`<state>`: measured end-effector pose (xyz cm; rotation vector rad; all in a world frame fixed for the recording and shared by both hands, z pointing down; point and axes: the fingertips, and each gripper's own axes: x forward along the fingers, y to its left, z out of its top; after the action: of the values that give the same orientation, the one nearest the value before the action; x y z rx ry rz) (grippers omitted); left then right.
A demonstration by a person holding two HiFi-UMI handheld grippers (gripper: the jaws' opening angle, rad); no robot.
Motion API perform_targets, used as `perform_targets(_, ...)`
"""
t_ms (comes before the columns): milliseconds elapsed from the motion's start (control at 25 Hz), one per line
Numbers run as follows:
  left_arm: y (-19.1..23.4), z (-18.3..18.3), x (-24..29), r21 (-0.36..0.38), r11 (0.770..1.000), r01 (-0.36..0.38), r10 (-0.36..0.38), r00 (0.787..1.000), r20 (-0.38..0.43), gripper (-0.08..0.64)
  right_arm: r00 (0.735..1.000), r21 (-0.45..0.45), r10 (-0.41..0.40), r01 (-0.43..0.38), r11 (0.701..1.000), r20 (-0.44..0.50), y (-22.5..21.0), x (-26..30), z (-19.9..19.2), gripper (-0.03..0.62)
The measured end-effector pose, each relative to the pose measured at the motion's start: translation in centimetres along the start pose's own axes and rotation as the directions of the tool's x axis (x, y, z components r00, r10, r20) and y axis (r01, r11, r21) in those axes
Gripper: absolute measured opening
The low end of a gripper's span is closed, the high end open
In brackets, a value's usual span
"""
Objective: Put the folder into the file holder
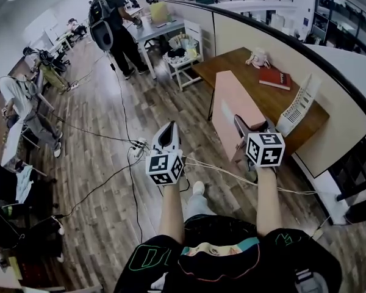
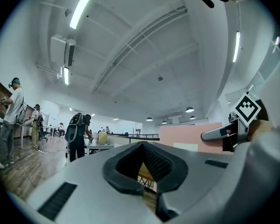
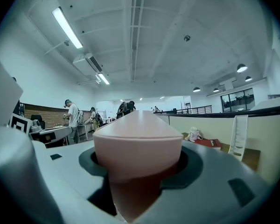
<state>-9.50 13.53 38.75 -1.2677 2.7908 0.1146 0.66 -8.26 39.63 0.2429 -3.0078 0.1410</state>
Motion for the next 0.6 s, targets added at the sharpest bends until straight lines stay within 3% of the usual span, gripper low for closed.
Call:
perform_targets(400,11.1,-7.0,8.8,-0.010,0.999,-0.050,0.048,0.985,-0.164,-0.003,0.994,0.039,-0.003,0.008,0.999,-0.114,0.9,16.2,-2.8,0.290)
perform_targets(600,16.2,-9.0,14.9,-0.046,0.997,-0.055,0.045,0.980,-0.195,-0.003,0.988,0.031,0.018,-0.013,0.999,-0.154,2.0,24.8,-2.6,0.290)
